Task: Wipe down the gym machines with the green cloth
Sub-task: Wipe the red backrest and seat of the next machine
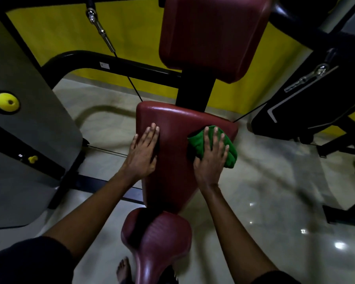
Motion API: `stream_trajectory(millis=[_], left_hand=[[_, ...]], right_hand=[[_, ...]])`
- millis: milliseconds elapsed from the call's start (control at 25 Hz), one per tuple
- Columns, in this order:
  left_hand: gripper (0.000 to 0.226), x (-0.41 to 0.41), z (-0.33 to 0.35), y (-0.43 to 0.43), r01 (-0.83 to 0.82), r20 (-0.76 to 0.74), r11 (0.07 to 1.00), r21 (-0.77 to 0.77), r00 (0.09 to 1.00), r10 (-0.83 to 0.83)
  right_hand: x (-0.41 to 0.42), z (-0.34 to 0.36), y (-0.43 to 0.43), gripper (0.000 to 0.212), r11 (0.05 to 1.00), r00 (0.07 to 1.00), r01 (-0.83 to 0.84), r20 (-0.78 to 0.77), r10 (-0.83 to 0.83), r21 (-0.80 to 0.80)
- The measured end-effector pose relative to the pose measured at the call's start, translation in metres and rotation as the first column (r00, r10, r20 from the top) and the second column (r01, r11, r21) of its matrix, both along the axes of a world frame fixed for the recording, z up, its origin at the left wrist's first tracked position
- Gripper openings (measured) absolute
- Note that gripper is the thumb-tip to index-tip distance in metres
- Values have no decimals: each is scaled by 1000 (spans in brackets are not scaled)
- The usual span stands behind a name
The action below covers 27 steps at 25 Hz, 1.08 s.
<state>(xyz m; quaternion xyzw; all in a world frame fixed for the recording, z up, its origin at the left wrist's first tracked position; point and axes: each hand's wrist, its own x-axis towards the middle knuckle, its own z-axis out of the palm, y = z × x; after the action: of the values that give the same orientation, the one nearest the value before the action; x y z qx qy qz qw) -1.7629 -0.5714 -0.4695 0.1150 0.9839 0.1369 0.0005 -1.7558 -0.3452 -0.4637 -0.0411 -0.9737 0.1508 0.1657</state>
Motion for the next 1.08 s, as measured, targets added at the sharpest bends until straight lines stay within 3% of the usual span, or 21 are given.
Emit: stream_trajectory(millis=[80, 280, 520, 680, 840, 960, 1080], left_hand=[[103, 1, 2, 0, -17, 13, 1000, 4, 1000, 16], [106, 1, -2, -1, -35, -1, 999, -41, 999, 35], [100, 4, -9, 4, -73, -15, 997, -6, 997, 73], [85, 22, -23, -6, -76, -5, 997, 8, 997, 76], [89, 38, -41, -13, -13, 36, 997, -74, 999, 16], [87, 46, -52, -9, -69, 76, 998, 10, 995, 68], [84, 61, -68, -1, -136, 126, 982, 133, 985, 119]], right_hand=[[1, -5, -7, 108, 1000, 1000, -12, 3, 12, 3], [5, -23, 19, 120, 925, 951, -310, 55, 305, 222], [8, -21, 1, 117, 961, 966, -255, 74, 248, 109], [-5, -13, -10, 112, 881, 908, -419, 92, 409, 220], [5, -16, 36, 117, 870, 920, -389, 87, 381, 302], [3, -16, 27, 120, 874, 937, -347, 92, 336, 341], [-8, -10, -20, 113, 821, 896, -440, 111, 431, 364]])
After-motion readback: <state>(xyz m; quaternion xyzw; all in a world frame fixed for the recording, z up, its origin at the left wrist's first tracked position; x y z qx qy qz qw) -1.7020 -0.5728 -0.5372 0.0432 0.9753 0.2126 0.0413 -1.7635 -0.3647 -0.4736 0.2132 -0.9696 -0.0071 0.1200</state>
